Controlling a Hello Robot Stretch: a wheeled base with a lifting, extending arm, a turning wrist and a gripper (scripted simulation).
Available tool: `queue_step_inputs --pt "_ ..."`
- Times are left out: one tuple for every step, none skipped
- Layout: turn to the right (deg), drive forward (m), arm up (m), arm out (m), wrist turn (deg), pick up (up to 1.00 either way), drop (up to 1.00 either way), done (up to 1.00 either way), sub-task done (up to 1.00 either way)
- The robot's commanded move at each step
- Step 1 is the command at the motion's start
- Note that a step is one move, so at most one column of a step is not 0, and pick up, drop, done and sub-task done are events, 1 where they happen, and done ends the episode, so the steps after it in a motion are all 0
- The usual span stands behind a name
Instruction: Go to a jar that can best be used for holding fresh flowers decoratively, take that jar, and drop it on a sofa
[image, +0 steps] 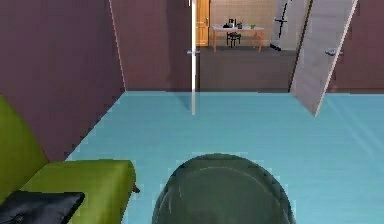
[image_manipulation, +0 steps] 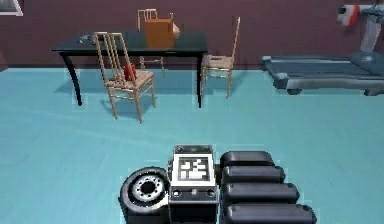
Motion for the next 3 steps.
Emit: queue_step_inputs --pt "6.0 0.0 0.0 0.0 0.0 0.0 0.0 0.0 0.0" --pt "-18.0 0.0 0.0 0.0 0.0 0.0 0.0 0.0 0.0" --pt "30.0 0.0 0.0 0.0 0.0 0.0 0.0 0.0 0.0"
